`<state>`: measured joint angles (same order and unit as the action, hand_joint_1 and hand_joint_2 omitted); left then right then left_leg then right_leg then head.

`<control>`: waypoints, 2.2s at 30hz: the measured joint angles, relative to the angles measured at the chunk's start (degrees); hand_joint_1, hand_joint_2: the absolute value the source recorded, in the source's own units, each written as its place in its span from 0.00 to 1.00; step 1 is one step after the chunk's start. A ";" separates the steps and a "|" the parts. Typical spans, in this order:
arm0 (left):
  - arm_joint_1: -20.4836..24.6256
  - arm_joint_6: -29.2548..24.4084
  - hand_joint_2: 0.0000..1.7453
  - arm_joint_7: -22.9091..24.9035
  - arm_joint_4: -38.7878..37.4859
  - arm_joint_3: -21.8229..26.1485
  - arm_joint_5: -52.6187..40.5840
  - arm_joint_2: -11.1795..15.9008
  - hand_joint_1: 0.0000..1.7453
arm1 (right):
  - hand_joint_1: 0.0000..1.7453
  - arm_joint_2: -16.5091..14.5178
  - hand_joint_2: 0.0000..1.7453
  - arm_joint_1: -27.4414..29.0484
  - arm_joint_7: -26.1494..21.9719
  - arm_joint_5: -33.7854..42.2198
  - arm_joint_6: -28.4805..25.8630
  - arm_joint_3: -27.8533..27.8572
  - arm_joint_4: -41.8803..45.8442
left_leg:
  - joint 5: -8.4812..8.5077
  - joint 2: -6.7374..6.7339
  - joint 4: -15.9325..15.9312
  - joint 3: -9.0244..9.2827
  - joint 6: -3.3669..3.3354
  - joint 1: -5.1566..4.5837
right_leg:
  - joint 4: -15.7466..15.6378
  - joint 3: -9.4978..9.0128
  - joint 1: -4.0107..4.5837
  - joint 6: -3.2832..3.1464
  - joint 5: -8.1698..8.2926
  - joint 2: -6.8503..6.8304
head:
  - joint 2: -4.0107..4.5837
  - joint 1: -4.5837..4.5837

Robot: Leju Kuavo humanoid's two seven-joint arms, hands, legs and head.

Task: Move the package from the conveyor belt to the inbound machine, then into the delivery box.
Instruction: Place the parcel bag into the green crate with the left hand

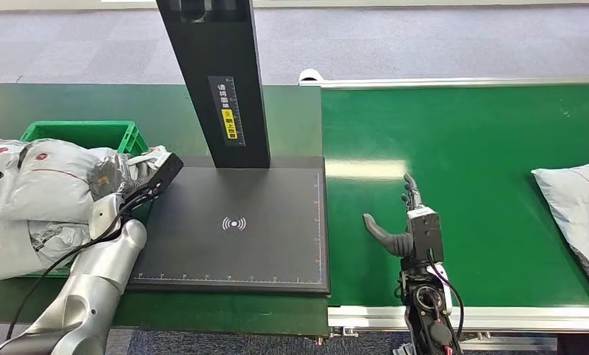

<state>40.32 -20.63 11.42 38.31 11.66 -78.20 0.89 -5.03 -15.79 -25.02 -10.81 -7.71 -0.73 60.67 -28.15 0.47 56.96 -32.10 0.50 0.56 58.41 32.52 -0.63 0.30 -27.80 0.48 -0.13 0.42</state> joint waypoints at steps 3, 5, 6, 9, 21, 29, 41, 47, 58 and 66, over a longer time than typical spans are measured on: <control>2.30 3.95 0.00 2.02 -4.15 -0.69 -0.43 1.06 1.00 | 0.00 -0.42 1.00 -1.10 0.03 -0.35 0.67 -0.09 -0.73 | -0.02 -0.02 -0.02 0.10 0.01 -0.01 | 0.00 -0.13 -0.01 0.00 0.00 0.02 | 0.00 -0.01; 3.84 5.12 0.00 3.27 -6.74 -0.66 0.26 1.82 1.00 | 0.00 -0.74 1.00 -1.76 0.12 -0.44 1.00 -0.21 -1.26 | -0.07 -0.10 -0.07 0.28 0.06 -0.01 | 0.01 -0.31 -0.01 -0.02 -0.01 0.12 | 0.00 -0.01; 4.48 4.87 0.00 3.78 -8.00 -0.45 0.94 2.22 1.00 | 0.00 -0.90 1.00 -2.03 0.22 -0.45 1.13 -0.30 -1.49 | -0.10 -0.20 -0.11 0.41 0.09 -0.01 | 0.01 -0.40 -0.01 -0.05 0.00 0.23 | 0.00 -0.01; 5.53 2.14 0.00 4.31 -11.03 0.91 3.23 3.61 1.00 | 0.00 -1.20 1.00 -2.42 0.65 -0.40 1.34 -0.68 -1.91 | -0.16 -0.80 -0.29 0.83 0.17 0.00 | 0.02 -0.52 -0.01 -0.24 0.11 0.84 | 0.00 0.00; 2.03 -19.15 1.00 -35.61 -5.80 17.46 16.75 2.54 1.00 | 0.00 -1.22 1.00 -1.00 0.67 1.01 0.49 -1.03 -2.04 | 0.12 -1.05 -0.58 0.82 0.53 0.10 | 0.05 -0.02 0.11 -0.44 0.21 1.17 | 0.01 -0.01; -0.68 -19.47 1.00 -51.39 13.70 28.26 34.65 -4.91 1.00 | 0.00 -1.38 1.00 -0.88 -0.54 1.11 0.45 -1.08 -2.12 | 0.13 -0.71 -0.55 0.48 0.52 0.08 | -0.02 0.12 0.07 -0.42 0.21 0.86 | 0.00 -0.02; 4.32 -19.45 0.50 -41.27 10.55 38.18 14.79 -3.70 1.00 | 0.00 -1.37 1.00 -1.35 -1.32 1.10 1.19 -1.28 -3.26 | 0.21 -0.59 -0.56 0.40 0.53 0.12 | 0.01 0.16 0.11 -0.44 0.22 0.69 | 0.00 -0.02; 9.39 -19.45 0.50 -20.15 1.78 39.84 -4.39 3.03 0.91 | 0.00 -1.35 1.00 -2.25 -1.32 1.20 1.59 -1.67 -4.48 | 0.23 -0.59 -0.56 0.36 0.54 0.13 | 0.02 0.20 0.12 -0.44 0.22 0.69 | 0.00 -0.02; 13.58 -16.37 0.50 -8.25 -6.80 36.30 -9.80 10.35 0.11 | 0.00 -1.38 1.00 -2.49 -1.10 1.76 1.33 -2.85 -6.22 | 0.23 -0.55 -0.55 0.28 0.55 0.12 | 0.00 0.31 0.12 -0.44 0.22 0.67 | 0.01 -0.01; 16.45 28.07 1.00 -0.41 -17.69 26.21 -10.14 11.73 0.06 | 0.00 -1.40 1.00 -3.50 -0.50 1.92 2.28 -3.01 -8.21 | 0.28 -0.54 -0.55 0.27 0.56 0.11 | 0.00 0.26 0.10 -0.45 0.26 0.59 | 0.00 -0.02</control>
<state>56.77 7.44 11.01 20.62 37.87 -88.35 12.62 -6.43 -19.29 -25.52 -8.89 -5.43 -3.74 52.47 -27.86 -0.08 56.41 -31.83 1.06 0.67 58.42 32.79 -0.53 -0.15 -27.53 1.07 -0.13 0.40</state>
